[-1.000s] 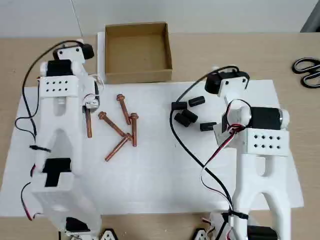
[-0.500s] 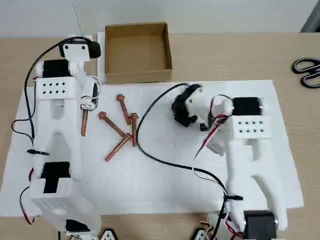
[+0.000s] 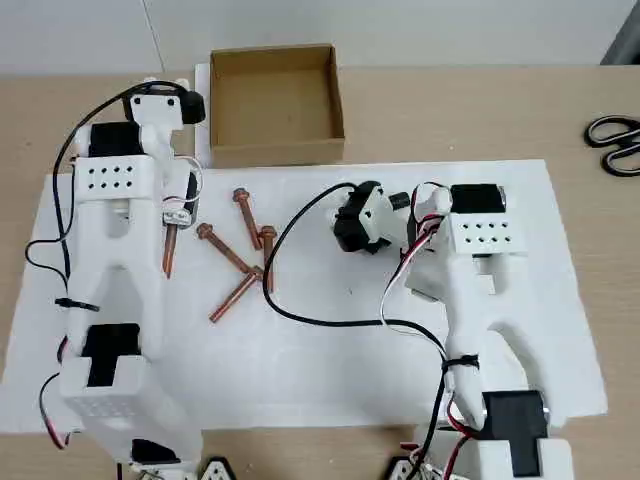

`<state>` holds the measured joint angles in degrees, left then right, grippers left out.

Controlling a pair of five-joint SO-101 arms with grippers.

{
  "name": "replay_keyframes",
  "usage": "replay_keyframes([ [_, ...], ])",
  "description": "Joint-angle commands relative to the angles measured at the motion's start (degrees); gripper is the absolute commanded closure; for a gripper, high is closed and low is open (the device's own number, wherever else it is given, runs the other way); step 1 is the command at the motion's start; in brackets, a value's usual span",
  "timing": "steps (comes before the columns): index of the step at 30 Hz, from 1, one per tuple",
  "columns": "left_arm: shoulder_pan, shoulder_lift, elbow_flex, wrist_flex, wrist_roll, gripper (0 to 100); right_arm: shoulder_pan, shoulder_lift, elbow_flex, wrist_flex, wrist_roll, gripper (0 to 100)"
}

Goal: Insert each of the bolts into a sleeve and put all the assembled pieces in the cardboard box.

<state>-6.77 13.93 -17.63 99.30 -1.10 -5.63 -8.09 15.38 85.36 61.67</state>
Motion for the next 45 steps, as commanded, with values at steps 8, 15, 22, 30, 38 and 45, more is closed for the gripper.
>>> replay_keyframes([
  [8, 0.26, -3.96, -0.04, 0.7, -0.09, 99, -0.04, 0.22, -5.01, -4.26, 0.35, 92.7],
  [15, 0.26, -3.87, -0.04, 0.7, 0.0, 99, 0.22, 6.64, -8.0, -4.7, 0.35, 91.5],
  [22, 0.26, -3.6, -0.04, 0.7, 0.0, 99, 0.13, 14.9, -12.48, -7.08, 0.35, 91.3],
  [30, 0.26, -3.52, -0.04, 0.7, 0.09, 99, 0.13, 19.12, -14.51, -6.73, 0.44, 91.2],
  [38, 0.26, -3.52, -0.04, 0.7, 0.09, 99, 0.22, 21.58, -14.42, -6.99, 0.44, 91.2],
  [45, 0.26, -3.52, -0.04, 0.7, 0.09, 99, 1.36, 24.22, -14.42, -10.24, 0.53, 91.2],
])
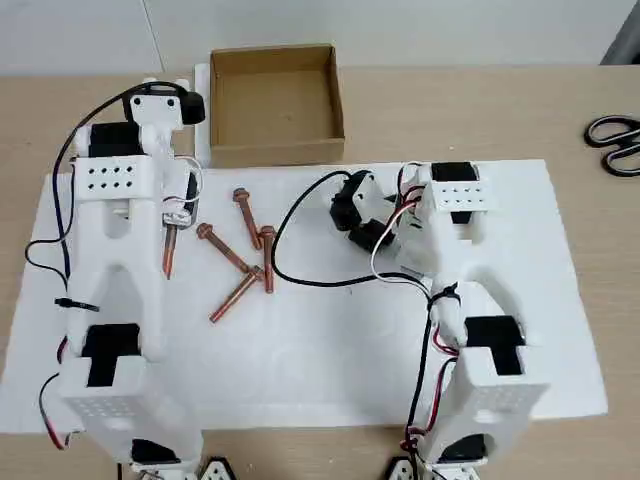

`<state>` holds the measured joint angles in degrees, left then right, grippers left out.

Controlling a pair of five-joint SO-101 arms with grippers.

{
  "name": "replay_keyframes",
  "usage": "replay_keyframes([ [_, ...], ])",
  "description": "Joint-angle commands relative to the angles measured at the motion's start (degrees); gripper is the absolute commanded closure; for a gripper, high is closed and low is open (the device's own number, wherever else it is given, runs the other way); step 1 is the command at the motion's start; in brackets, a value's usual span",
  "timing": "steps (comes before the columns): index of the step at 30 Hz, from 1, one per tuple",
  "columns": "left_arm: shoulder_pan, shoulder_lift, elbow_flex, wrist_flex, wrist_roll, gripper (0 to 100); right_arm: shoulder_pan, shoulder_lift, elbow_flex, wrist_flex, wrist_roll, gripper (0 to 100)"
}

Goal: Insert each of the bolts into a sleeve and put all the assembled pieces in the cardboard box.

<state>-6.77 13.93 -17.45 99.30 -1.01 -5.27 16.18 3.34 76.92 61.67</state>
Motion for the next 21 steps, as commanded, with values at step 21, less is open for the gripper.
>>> replay_keyframes([
  [21, 0.26, -3.43, -0.13, 0.7, 0.0, 99, 2.33, 1.89, -3.96, -5.58, 1.14, 91.5],
])
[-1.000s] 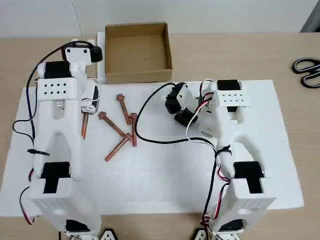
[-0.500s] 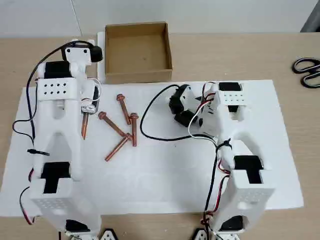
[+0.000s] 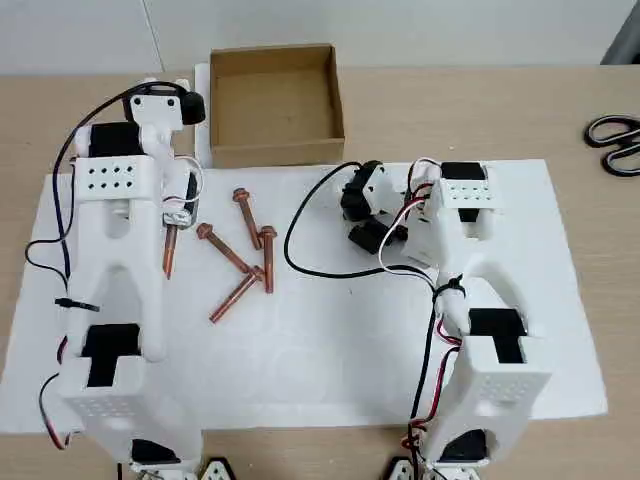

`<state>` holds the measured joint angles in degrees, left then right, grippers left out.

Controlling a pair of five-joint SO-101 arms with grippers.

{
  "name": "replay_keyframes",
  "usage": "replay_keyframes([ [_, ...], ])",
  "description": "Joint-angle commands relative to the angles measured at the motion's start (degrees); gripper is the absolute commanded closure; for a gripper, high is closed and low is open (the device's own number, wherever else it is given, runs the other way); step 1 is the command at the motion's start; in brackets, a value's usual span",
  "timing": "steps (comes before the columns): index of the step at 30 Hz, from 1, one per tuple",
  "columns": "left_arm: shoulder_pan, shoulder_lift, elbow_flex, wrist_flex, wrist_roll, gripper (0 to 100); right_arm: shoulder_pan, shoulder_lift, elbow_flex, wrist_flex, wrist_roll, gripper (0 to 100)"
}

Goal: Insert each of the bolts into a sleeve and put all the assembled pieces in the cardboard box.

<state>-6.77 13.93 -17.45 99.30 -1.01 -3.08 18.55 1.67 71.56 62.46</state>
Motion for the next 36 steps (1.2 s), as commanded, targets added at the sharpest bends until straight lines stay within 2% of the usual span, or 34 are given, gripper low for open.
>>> replay_keyframes([
  [1, 0.26, -3.43, -0.13, 0.7, 0.0, 99, 0.22, -0.57, -2.29, -0.22, 0.35, 91.5],
  [10, 0.35, -3.43, -0.13, 0.7, 0.09, 99, 0.04, -0.84, -4.04, -0.04, -0.44, 91.3],
  [20, 0.35, -3.43, -0.13, 0.7, 0.09, 99, -1.71, -0.31, -12.75, 5.58, -1.32, 88.3],
  [27, 0.35, -3.34, 1.71, -0.26, 0.0, 99, -2.15, 3.3, -12.84, 4.79, -1.14, 88.3],
  [36, 0.26, -3.69, 7.08, -2.46, 0.0, 99, -2.24, 9.36, -12.84, -1.8, -1.14, 88.4],
])
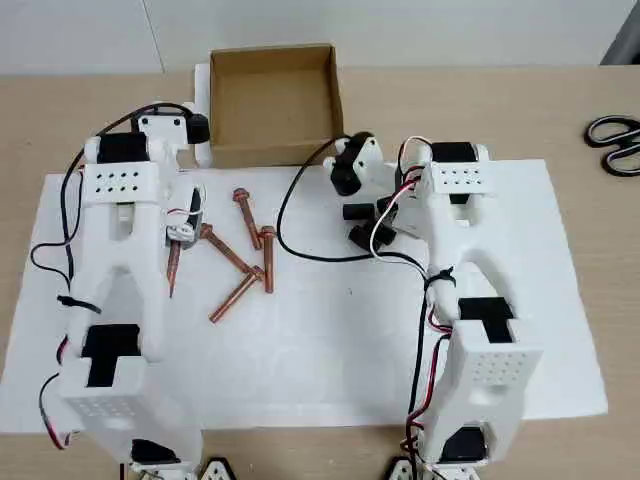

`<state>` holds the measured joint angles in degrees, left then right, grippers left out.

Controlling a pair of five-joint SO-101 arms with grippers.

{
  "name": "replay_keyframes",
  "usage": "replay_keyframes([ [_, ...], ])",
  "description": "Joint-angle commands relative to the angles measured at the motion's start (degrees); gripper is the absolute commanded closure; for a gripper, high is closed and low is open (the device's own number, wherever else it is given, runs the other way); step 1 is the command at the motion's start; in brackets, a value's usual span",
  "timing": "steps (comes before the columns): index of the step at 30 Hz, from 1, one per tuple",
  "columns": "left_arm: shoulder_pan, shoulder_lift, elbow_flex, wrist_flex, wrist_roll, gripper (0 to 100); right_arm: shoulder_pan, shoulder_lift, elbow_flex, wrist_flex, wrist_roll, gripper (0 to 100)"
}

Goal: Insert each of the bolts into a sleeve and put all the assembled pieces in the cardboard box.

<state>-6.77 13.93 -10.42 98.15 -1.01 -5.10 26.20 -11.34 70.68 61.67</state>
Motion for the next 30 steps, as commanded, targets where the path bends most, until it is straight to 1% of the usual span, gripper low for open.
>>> replay_keyframes([
  [1, 0.26, -3.78, 0.13, -1.49, 0.0, 99, -0.22, 2.07, 0.18, -1.01, -0.35, 88.4],
  [15, 0.26, -3.87, 0.22, -1.85, 0.0, 99, 0.04, 5.85, 0.18, -0.48, -0.53, 88.0],
  [23, 0.26, -3.69, 0.22, -1.85, 0.0, 99, 0.31, 6.11, -5.36, 4.97, -0.53, 87.9],
  [30, 0.26, -3.52, 0.22, -2.64, -0.18, 99, 0.22, 5.85, -6.86, 6.55, -0.53, 87.9],
])
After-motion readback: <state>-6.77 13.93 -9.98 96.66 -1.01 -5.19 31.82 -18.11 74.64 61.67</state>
